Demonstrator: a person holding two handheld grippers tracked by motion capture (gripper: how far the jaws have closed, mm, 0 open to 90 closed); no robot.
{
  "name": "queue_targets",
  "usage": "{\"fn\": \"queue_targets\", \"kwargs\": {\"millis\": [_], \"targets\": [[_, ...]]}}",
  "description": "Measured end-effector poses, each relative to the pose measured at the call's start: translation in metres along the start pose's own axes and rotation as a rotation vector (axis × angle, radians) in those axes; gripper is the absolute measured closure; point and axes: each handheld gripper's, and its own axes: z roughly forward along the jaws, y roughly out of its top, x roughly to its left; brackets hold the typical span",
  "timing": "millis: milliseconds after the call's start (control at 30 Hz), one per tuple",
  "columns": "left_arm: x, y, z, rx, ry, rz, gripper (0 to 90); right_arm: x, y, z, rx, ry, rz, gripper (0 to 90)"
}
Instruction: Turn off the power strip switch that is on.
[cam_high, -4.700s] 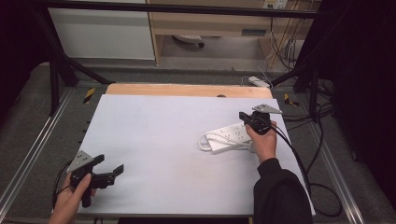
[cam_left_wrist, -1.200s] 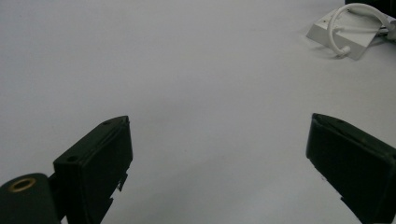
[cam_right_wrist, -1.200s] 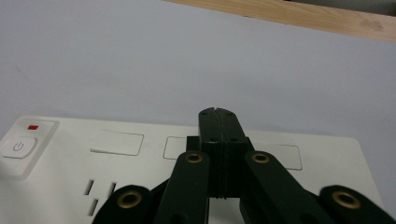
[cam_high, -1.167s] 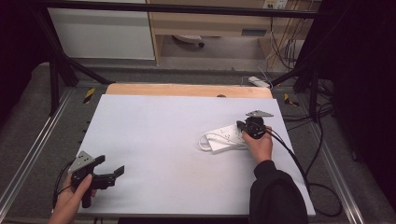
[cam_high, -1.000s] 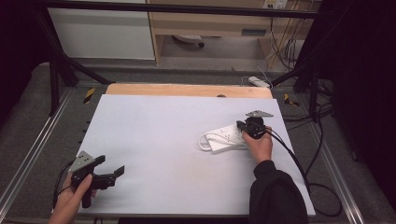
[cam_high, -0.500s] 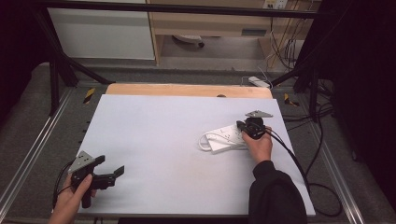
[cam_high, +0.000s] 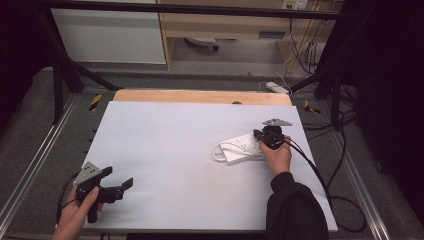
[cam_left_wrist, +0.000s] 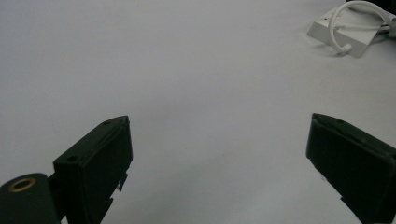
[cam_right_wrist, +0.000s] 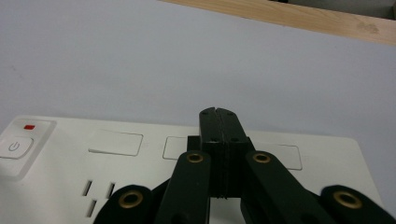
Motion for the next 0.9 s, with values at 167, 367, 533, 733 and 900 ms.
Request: {"fn": "queue_targets", "kwargs": {"millis": [167,367,533,733,900], "targets": [[0.0001,0.0000,0.0000,0.001,0.000,0.000,7.1,-0.0001,-0.0001,0.0001,-0.001,-0.001,-0.003,90.0],[-0.0003,-0.0001,0.0002,0.002,0.000,0.001,7.1,0.0007,-0.0006,0.0002,-0.003,-0.006,-0.002,90.0],[-0.0003,-0.0001,0.0001,0.002,0.000,0.001,7.1,0.0007,-0.0010,0.0009,0.009,-0.011,-0.009,90.0],[-0.0002,-0.0001,0.0001,0.001,-0.001,0.002,7.1,0.0002,-0.0010,0.0009,0.009,-0.007,-0.011,90.0],[0.0002,0.0000,-0.0001,0.001,-0.001,0.002,7.1,0.0002,-0.0011,0.0006,0.010,-0.006,-0.003,90.0]]}}
